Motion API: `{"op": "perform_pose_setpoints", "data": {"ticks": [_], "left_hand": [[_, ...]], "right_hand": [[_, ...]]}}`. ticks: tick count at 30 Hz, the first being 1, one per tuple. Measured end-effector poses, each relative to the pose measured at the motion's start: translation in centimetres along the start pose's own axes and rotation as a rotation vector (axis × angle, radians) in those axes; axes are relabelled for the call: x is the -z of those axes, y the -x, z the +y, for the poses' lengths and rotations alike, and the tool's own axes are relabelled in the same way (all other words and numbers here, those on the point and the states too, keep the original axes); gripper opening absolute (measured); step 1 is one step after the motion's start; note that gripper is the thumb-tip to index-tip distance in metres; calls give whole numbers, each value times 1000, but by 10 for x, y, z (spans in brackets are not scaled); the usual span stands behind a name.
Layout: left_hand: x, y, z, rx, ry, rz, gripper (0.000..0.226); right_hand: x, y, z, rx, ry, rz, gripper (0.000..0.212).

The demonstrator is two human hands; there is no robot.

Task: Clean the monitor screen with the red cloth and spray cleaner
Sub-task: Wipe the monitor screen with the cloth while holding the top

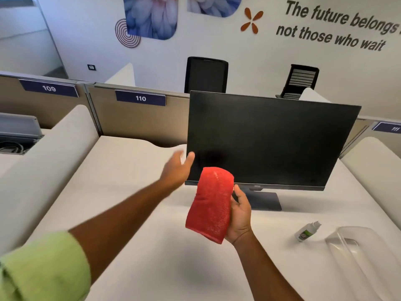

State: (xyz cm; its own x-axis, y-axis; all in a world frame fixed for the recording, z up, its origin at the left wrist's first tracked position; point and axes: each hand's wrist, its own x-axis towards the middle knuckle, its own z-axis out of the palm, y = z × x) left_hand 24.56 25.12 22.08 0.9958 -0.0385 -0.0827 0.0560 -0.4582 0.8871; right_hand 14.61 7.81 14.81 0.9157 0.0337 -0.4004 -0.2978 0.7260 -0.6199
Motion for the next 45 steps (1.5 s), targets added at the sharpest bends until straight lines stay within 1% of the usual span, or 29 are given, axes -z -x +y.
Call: {"op": "perform_pose_setpoints", "data": {"ticks": [2, 4, 6, 9, 10, 13, 15, 18, 21, 22, 24, 26, 27, 29, 30, 31, 32, 35, 37, 38, 41, 43, 45], "left_hand": [[-16, 25, -9, 183, 176, -253, 59], [-27, 45, -14, 274, 306, -455, 60], [-37, 56, -18, 294, 385, -542, 56], [-43, 64, -19, 250, 402, -630, 52], [-43, 65, -19, 235, 382, -649, 50], [-42, 65, -16, 189, 254, -600, 40], [-40, 62, -14, 136, 162, -540, 32], [-38, 58, -9, -10, -54, -431, 20], [-43, 57, -4, -147, -295, -223, 15], [-48, 58, -2, -178, -321, -156, 13], [-59, 63, 3, -222, -349, -62, 10], [-72, 70, 7, -250, -392, -10, 16], [-80, 74, 8, -263, -409, 12, 20], [-94, 82, 9, -301, -439, 53, 24], [-100, 86, 10, -328, -454, 73, 24], [-106, 89, 10, -360, -468, 89, 27], [-111, 91, 10, -391, -481, 100, 33], [-120, 96, 9, -484, -487, 116, 49], [-122, 98, 8, -555, -472, 115, 49], [-123, 98, 7, -589, -483, 105, 48], [-119, 96, 0, -701, -586, 82, 50], [-116, 95, -7, -772, -647, 28, 60], [-112, 95, -13, -783, -688, -104, 78]], "right_hand": [[1, 5, -5, 13, 114, -7, 46], [-1, 8, -11, 23, 198, 20, 51], [-3, 10, -19, 45, 230, 31, 50], [-2, 15, -32, 97, 244, 26, 31], [-1, 18, -37, 114, 266, 25, 29], [9, 22, -55, 163, 389, -17, 36], [20, 22, -67, 208, 480, 6, 37], [34, 26, -88, 279, 549, 132, 38], [40, 29, -103, 334, 656, 329, 37], [38, 30, -104, 318, 679, 369, 33], [29, 33, -99, 206, 670, 362, 25], [17, 36, -88, 84, 597, 328, 29], [14, 35, -84, 56, 493, 324, 35], [10, 32, -78, 52, 166, 296, 49], [10, 31, -76, 78, 32, 271, 55], [11, 30, -76, 110, -48, 252, 58], [11, 31, -76, 139, -82, 247, 59], [12, 32, -74, 169, -51, 230, 65], [11, 34, -69, 158, -20, 216, 70], [12, 34, -66, 155, -8, 221, 68], [16, 32, -63, 168, 3, 257, 54], [19, 28, -65, 181, 16, 278, 53], [21, 24, -69, 194, 52, 314, 48]]}}
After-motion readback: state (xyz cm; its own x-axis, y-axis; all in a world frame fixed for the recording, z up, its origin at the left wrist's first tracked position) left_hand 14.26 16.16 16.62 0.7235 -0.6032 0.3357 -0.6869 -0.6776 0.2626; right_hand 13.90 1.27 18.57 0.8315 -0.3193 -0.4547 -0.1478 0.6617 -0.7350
